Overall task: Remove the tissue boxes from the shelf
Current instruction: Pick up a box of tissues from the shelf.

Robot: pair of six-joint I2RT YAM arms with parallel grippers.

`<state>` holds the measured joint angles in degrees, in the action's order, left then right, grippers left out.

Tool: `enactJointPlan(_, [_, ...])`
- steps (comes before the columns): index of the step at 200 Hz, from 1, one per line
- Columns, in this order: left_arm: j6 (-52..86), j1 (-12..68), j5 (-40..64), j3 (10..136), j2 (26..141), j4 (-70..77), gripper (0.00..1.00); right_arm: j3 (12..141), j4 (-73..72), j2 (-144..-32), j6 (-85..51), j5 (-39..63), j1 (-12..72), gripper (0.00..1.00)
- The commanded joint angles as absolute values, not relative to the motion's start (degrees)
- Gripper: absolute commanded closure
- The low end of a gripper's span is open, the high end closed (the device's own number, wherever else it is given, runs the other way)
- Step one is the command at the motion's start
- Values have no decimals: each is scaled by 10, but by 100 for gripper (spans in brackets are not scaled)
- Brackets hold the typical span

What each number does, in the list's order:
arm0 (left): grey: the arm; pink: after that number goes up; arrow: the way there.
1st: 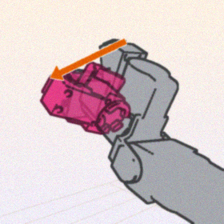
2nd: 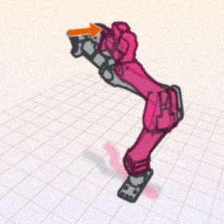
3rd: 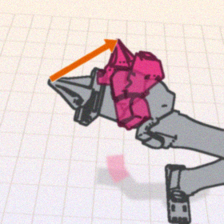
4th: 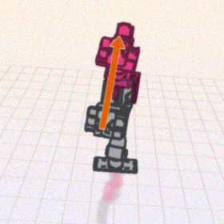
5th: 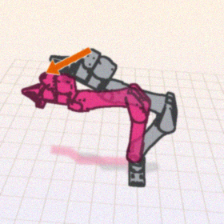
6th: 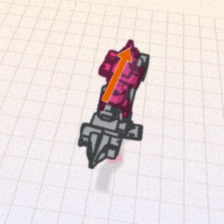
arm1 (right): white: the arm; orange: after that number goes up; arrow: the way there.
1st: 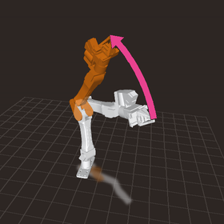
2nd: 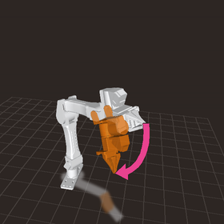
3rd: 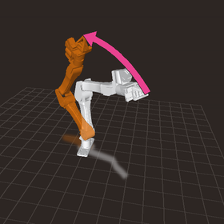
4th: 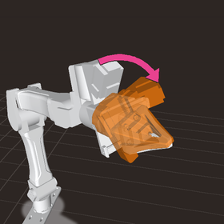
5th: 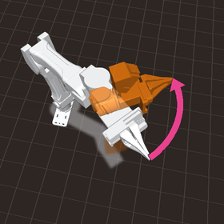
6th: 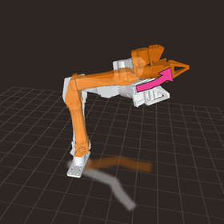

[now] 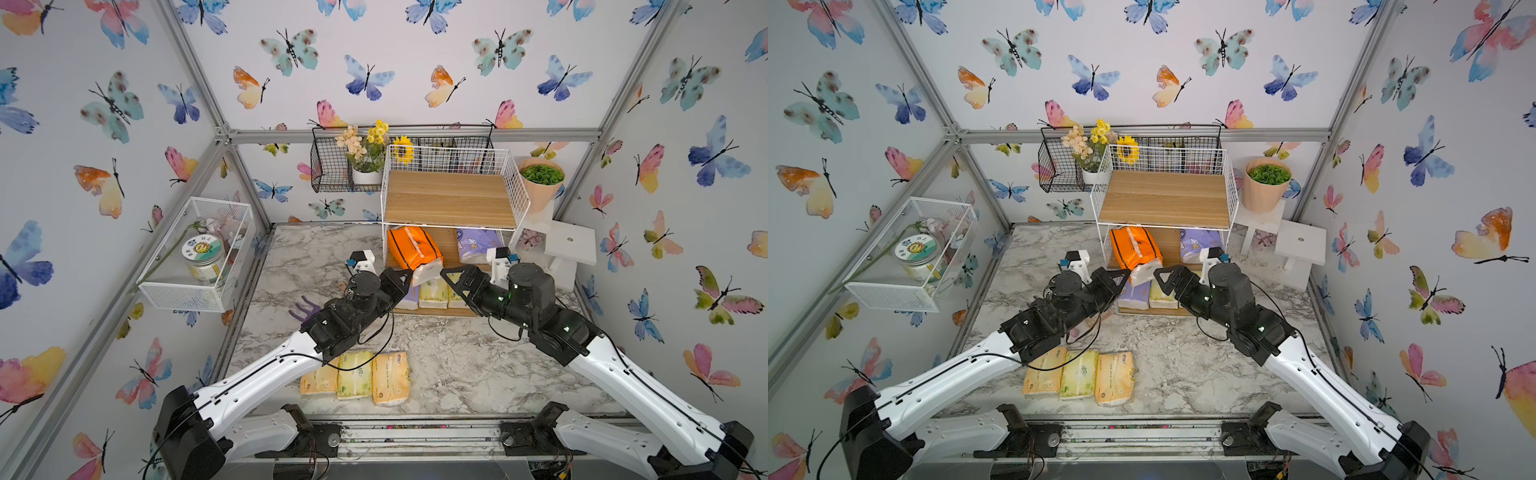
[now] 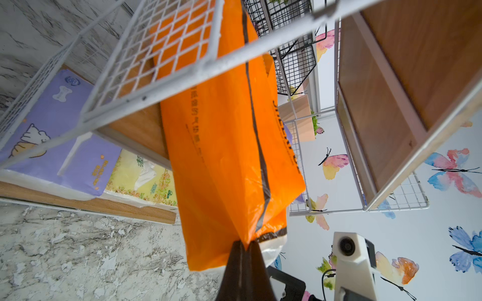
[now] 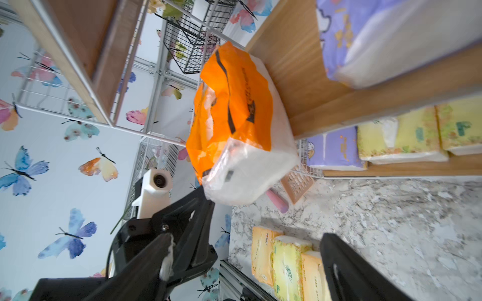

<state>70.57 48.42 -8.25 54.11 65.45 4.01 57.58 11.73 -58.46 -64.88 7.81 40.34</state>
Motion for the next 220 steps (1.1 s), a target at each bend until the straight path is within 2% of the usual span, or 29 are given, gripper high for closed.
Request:
enactJointPlan(1, [687,482,-52,532,629,56,100,560,33,-597,-663,120,396,4])
enactJointPlan(103, [695,480,-26,483,573,70,100,531,-38,-663,-696,125,395,2])
enactJointPlan(154, [709,480,-18,470,561,68,100,522,-126,-698,-720,160,395,7])
enactJointPlan(171, [714,480,-17,465,557,69,100,515,-156,-709,-731,167,395,12])
enactJointPlan(203, [718,480,-17,461,553,69,100,492,-213,-723,-754,173,395,28])
enactJointPlan(220, [718,480,-18,460,552,69,85,486,-228,-723,-757,174,395,35])
